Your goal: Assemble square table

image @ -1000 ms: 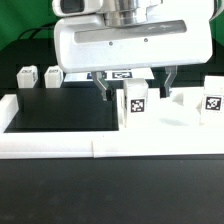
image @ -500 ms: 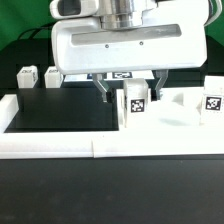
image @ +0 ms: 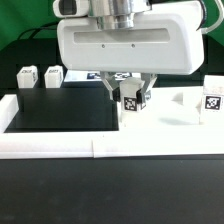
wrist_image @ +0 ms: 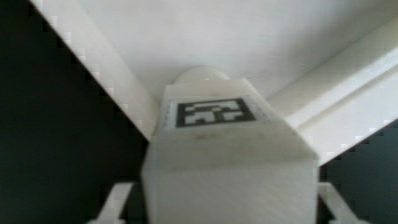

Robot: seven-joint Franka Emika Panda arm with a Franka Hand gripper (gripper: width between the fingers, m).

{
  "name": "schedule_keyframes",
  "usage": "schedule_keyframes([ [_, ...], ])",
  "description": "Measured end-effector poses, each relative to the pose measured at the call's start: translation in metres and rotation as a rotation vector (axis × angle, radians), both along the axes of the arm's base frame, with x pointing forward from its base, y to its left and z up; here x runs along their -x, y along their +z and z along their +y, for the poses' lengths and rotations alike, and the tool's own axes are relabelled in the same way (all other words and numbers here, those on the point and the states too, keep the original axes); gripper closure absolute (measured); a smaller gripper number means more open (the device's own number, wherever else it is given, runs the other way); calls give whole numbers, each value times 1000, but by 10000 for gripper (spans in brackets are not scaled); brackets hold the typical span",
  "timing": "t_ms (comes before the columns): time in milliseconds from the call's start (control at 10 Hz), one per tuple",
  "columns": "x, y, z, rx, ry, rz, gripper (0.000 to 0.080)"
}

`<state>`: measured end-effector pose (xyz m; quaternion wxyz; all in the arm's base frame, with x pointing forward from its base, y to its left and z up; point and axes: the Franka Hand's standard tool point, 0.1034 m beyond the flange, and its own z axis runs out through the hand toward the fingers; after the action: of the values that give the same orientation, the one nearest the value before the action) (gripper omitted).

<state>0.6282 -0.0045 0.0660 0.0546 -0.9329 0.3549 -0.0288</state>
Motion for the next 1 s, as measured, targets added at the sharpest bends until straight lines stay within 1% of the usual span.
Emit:
schedule_keyframes([
  [100,1,0,0,-16,-196,18,510],
  [300,3,0,0,-41,-485,51,510],
  [500,4,-2,-3,-97,-778,80,509],
  [600,5,-2,-3,-136,-907,102,509],
  [700,6,-2,-3,-164,-1021,123,509],
  [800,7,-2,-3,-183,-1078,136,509],
  [1000,7,-2,-2,-188,-1188,153,509],
])
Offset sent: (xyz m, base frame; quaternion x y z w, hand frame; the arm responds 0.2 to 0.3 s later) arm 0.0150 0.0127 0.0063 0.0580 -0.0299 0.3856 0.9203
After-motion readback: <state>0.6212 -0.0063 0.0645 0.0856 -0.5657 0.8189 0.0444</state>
